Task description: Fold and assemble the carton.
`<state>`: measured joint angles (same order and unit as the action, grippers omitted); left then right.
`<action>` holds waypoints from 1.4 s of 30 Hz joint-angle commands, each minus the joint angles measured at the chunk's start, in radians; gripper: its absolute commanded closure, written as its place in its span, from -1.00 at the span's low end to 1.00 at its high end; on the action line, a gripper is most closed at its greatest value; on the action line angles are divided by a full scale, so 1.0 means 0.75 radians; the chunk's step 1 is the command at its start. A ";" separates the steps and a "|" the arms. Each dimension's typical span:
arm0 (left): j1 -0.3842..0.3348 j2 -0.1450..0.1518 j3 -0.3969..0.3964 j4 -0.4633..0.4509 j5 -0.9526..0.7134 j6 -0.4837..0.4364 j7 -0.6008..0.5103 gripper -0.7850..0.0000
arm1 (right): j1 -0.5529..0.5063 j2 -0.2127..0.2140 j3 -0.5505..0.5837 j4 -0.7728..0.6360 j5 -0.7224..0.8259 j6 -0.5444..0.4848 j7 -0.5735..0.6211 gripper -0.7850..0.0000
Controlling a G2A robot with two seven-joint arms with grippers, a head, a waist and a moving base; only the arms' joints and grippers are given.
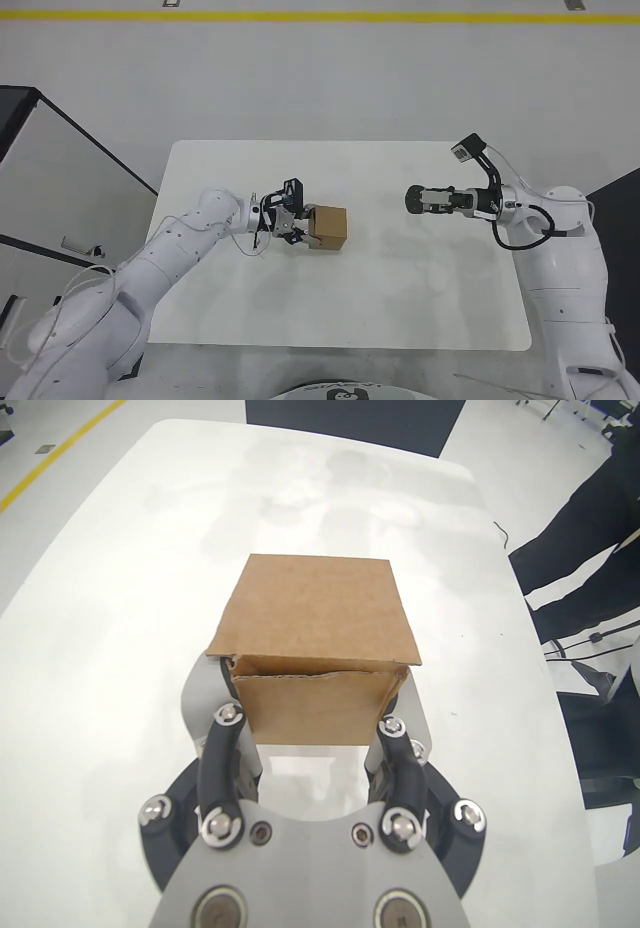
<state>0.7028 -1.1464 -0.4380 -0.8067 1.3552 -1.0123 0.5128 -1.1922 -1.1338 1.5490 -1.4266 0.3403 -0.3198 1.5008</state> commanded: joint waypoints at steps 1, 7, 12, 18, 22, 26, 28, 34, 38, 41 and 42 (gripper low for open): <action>-0.020 -0.011 0.039 0.044 0.017 0.000 0.078 1.00 | 0.000 0.000 0.000 0.000 0.000 0.000 0.000 -1.00; -0.076 -0.052 0.130 0.169 0.080 0.000 0.227 1.00 | 0.000 0.000 0.000 0.000 0.000 0.000 0.000 -1.00; -0.103 -0.090 0.179 0.248 0.142 0.000 0.352 1.00 | 0.000 0.000 0.000 0.000 0.000 0.000 0.000 -1.00; -0.121 -0.140 0.208 0.340 0.195 0.020 0.413 1.00 | 0.000 0.000 0.000 0.000 0.000 0.000 0.000 -1.00; -0.120 -0.170 0.222 0.384 0.207 0.038 0.432 1.00 | 0.000 0.000 0.000 0.000 0.000 0.000 0.000 -1.00; -0.121 -0.193 0.234 0.433 0.224 0.068 0.461 1.00 | 0.000 0.000 0.000 0.000 0.000 0.000 0.000 -1.00; -0.119 -0.203 0.241 0.452 0.229 0.074 0.468 1.00 | 0.000 0.000 0.000 0.000 0.000 0.000 0.000 -1.00; -0.118 -0.227 0.249 0.495 0.207 0.066 0.460 1.00 | 0.000 0.000 0.000 0.000 0.000 0.000 0.000 -1.00; -0.119 -0.239 0.253 0.517 0.196 0.059 0.453 1.00 | 0.000 0.000 0.000 0.000 0.000 0.000 0.000 -1.00; -0.120 -0.245 0.258 0.528 0.193 0.057 0.450 0.62 | 0.000 0.000 0.000 0.000 0.000 0.000 0.000 -1.00; -0.120 -0.247 0.259 0.530 0.192 0.055 0.449 0.47 | 0.000 0.000 0.000 0.000 0.000 0.000 0.000 -1.00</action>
<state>0.6127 -1.3303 -0.2448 -0.4113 1.5000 -0.9697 0.8504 -1.1922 -1.1338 1.5490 -1.4266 0.3403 -0.3198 1.5008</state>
